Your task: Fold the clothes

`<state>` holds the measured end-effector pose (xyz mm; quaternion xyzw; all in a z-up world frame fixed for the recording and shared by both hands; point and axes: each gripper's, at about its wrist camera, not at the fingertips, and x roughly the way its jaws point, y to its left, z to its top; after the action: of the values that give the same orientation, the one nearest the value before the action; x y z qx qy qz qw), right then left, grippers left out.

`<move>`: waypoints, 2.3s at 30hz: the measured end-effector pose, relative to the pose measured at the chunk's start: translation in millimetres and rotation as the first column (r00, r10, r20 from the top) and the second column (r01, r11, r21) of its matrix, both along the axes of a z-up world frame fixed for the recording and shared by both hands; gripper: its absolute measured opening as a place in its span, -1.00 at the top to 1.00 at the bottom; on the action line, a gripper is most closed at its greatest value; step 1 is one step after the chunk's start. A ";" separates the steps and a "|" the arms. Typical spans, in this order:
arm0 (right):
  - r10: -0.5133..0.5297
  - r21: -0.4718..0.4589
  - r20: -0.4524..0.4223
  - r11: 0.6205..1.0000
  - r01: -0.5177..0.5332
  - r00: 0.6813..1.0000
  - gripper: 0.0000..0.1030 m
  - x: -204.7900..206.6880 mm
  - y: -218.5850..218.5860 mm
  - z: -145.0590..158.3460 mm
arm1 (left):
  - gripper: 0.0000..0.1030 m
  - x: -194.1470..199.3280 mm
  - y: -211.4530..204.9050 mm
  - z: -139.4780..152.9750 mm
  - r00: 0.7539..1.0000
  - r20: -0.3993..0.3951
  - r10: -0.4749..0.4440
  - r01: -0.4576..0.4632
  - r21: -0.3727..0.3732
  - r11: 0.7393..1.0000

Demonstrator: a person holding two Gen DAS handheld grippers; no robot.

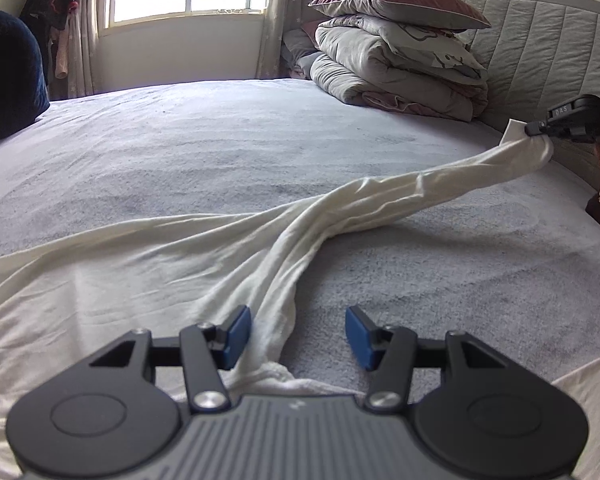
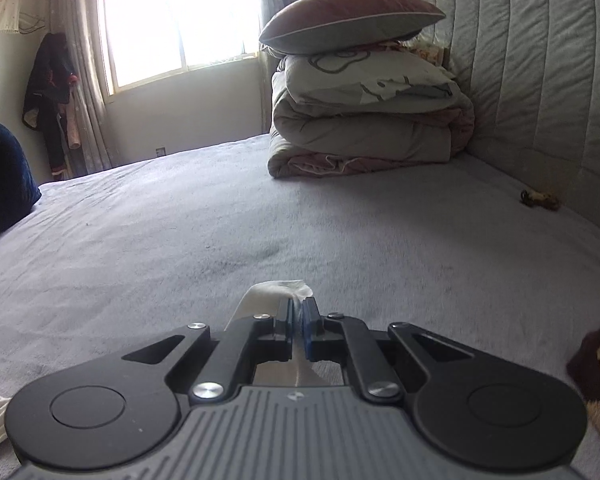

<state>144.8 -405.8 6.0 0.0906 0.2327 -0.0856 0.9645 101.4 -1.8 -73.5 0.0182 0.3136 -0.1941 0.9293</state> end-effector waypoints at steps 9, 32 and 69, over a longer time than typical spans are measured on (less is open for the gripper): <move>-0.006 -0.031 -0.073 1.000 0.004 0.997 0.88 15.0 -10.0 -15.2 | -0.01 59.5 66.3 30.2 0.997 -0.027 0.078 -0.077 0.049 0.996; 0.050 0.046 -0.274 0.998 -0.039 0.960 0.41 46.0 -22.2 -73.4 | 0.66 138.5 49.1 13.6 0.984 -0.115 -0.134 0.151 0.157 0.976; -0.138 -0.281 -0.191 0.956 0.081 0.972 1.00 164.4 16.2 -90.1 | 0.87 137.5 31.2 -10.6 0.981 0.132 0.142 -0.172 0.250 0.953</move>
<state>309.1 -389.5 -84.0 -0.0391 0.3133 -0.1792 0.9318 238.8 29.4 -84.1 0.1259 0.2838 -0.0753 0.9476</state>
